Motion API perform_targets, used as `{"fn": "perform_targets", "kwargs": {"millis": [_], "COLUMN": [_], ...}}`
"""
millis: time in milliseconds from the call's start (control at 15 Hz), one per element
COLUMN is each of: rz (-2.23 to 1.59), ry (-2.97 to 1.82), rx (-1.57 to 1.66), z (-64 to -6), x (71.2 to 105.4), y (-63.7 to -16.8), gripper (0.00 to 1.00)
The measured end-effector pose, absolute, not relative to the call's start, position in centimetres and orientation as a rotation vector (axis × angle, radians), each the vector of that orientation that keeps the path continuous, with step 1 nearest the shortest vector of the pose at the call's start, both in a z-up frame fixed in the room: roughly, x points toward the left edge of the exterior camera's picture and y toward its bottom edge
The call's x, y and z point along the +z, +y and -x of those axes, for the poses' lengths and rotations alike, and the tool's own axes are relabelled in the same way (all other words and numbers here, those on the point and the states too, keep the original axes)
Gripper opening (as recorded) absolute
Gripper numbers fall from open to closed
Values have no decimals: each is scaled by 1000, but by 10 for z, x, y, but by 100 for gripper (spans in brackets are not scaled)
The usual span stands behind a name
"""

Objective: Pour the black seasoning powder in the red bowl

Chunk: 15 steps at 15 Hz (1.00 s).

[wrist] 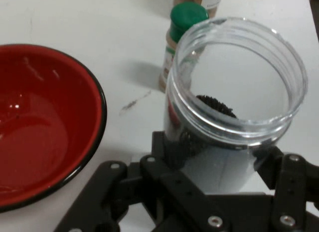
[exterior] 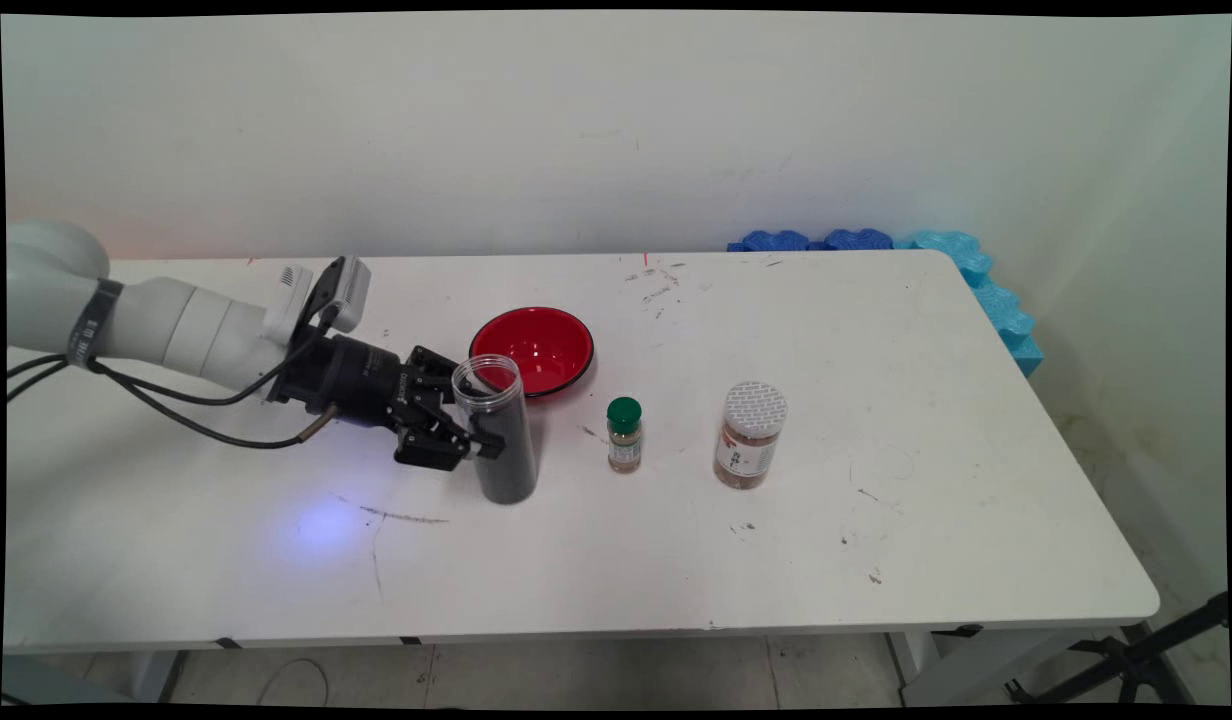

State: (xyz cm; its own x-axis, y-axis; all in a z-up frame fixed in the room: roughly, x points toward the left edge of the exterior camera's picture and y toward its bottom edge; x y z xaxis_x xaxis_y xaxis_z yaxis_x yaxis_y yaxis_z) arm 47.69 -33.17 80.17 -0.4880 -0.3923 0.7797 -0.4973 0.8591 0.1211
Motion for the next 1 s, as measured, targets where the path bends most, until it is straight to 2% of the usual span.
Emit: {"fn": "perform_targets", "kwargs": {"millis": [400,1000], "rz": [-608,-538], "ry": [-2136,-2132], "rx": [131,163], "z": [-483,-507], "x": [811,869], "y": [-327,-308], "gripper": [0,0]}}
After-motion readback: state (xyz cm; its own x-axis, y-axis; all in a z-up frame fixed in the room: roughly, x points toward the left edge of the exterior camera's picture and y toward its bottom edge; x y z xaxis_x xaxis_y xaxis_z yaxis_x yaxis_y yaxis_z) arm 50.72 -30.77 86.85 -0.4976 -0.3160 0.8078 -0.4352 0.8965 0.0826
